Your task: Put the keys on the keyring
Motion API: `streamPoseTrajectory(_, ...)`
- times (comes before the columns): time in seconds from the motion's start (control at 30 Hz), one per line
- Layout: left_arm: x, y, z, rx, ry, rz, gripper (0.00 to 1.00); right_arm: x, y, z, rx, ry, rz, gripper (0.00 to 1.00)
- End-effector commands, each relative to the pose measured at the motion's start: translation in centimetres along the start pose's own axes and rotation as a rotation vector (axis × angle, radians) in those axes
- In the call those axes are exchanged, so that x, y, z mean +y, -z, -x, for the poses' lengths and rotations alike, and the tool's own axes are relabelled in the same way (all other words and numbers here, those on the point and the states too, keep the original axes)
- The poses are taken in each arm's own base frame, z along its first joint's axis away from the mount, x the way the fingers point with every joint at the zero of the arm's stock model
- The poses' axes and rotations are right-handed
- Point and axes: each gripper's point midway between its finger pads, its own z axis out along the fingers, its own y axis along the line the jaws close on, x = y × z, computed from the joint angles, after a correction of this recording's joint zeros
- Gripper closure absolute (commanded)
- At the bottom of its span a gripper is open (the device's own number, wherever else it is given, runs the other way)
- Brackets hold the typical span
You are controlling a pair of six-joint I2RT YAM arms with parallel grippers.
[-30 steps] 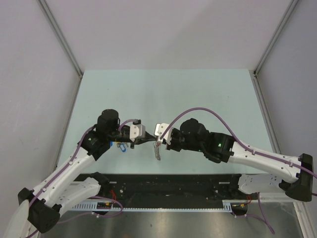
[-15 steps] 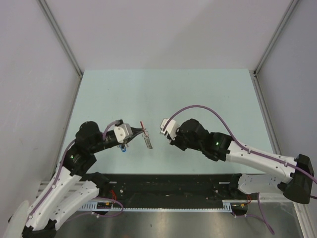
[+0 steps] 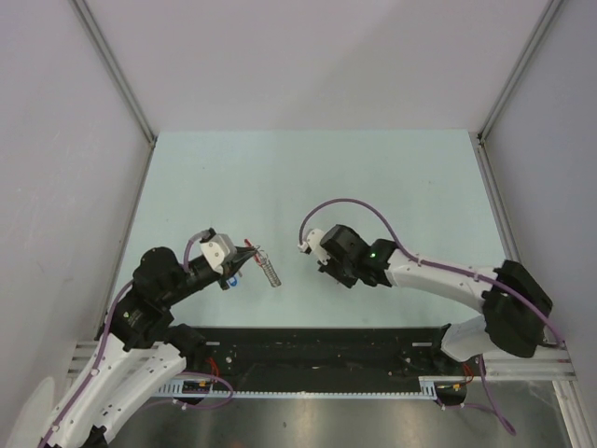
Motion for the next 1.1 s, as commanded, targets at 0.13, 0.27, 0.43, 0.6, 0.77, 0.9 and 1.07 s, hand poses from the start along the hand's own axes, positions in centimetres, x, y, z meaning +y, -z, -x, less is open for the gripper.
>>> streamPoseTrajectory(0.13, 0.9, 0.7, 0.6, -0.024, 0.022, 0.068, 1.00, 0.8, -6.1, 0.8, 0.054, 0.010, 0.054, 1.00)
streamPoseTrajectory(0.27, 1.1, 0.9, 0.6, -0.029, 0.018, 0.080, 1.00, 1.0, -7.9, 2.4, 0.023, 0.029, 0.068, 1.00)
streamPoseTrajectory(0.43, 1.0, 0.8, 0.6, -0.030, 0.023, 0.064, 1.00, 0.7, -9.1, 4.0, -0.014, 0.022, 0.068, 1.00)
streamPoseTrajectory(0.6, 1.2, 0.6, 0.5, -0.025, 0.026, 0.061, 1.00, -0.1, -9.4, 4.6, -0.034, -0.002, 0.042, 1.00)
streamPoseTrajectory(0.77, 1.2, 0.5, 0.4, -0.022, 0.030, 0.061, 1.00, -1.4, -8.3, 5.5, -0.066, -0.051, -0.018, 0.82)
streamPoseTrajectory(0.9, 1.2, 0.3, 0.1, -0.013, 0.036, 0.059, 1.00, -1.7, -7.0, 6.6, -0.110, -0.111, -0.037, 0.69)
streamPoseTrajectory(1.07, 1.4, 0.4, 0.2, -0.015, 0.037, 0.064, 1.00, -1.0, -7.1, 6.8, -0.169, -0.106, 0.016, 0.69)
